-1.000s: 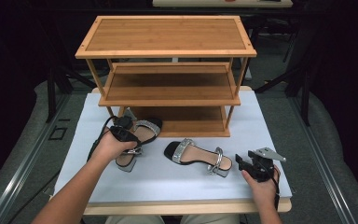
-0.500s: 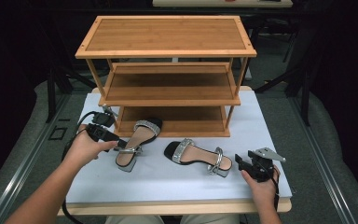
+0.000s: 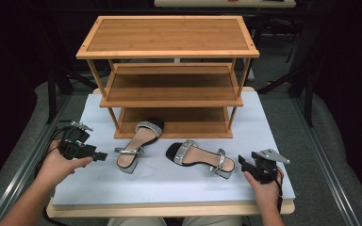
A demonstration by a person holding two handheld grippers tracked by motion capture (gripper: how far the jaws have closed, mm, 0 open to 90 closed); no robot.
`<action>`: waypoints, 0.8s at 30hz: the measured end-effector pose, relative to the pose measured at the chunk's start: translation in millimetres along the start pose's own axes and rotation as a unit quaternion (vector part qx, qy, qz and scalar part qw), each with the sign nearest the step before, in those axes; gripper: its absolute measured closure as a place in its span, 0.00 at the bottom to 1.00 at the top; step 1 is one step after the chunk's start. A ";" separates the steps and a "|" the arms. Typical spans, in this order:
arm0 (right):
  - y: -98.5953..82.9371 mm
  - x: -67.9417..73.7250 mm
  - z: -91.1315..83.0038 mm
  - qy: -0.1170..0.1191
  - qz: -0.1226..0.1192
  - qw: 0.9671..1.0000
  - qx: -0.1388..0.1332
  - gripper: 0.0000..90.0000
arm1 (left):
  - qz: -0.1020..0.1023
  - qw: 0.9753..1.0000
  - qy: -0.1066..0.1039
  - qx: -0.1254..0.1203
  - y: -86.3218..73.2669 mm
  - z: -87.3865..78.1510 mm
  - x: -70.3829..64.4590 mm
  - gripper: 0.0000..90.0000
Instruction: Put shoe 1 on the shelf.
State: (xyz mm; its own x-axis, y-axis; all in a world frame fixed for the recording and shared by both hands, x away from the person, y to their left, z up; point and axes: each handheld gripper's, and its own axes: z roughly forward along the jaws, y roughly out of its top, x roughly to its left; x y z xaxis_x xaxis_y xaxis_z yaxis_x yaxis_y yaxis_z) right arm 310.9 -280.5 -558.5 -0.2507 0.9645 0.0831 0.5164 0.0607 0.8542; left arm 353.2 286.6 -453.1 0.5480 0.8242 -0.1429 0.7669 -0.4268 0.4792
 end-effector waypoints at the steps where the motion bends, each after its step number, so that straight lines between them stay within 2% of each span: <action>1: 0.1 0.0 -0.2 -0.001 0.000 1.000 0.001 0.46 | 0.002 1.000 -0.001 -0.001 -2.4 1.6 -0.4 0.43; 5: 0.0 -0.2 0.1 0.000 0.000 1.000 0.000 0.46 | 0.025 1.000 -0.015 -0.007 -14.2 11.2 -4.9 0.43; 7: 0.0 0.1 -0.4 -0.001 0.001 1.000 0.001 0.46 | 0.040 0.999 -0.026 0.002 -18.3 16.8 -8.3 0.44; 9: -0.1 0.2 -0.5 -0.001 0.000 1.000 0.004 0.46 | 0.059 0.998 -0.028 0.011 -22.1 24.7 -12.5 0.45; 12: -0.5 0.1 -0.4 0.000 0.001 1.000 0.005 0.46 | 0.070 0.997 -0.037 0.011 -24.6 34.4 -15.7 0.44; 15: -0.5 0.0 -0.7 0.000 0.002 1.000 0.004 0.46 | 0.078 0.996 -0.037 0.008 -24.5 39.9 -17.2 0.40; 18: -1.1 -0.2 0.8 0.001 0.003 1.000 -0.002 0.46 | 0.090 0.995 -0.043 0.010 -20.6 51.6 -21.3 0.37; 24: -1.4 -0.3 0.9 0.002 0.002 1.000 0.003 0.46 | 0.096 0.994 -0.052 0.011 -15.6 63.9 -24.1 0.36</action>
State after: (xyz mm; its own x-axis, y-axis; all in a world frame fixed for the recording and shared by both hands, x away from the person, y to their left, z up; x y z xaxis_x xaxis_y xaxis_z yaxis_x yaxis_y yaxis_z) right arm 311.0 -280.6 -560.2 -0.2511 0.9639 0.0883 0.5223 0.0582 0.8508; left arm 349.4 249.6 -512.5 0.7148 0.6852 -0.1394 0.6517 -0.5806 0.4880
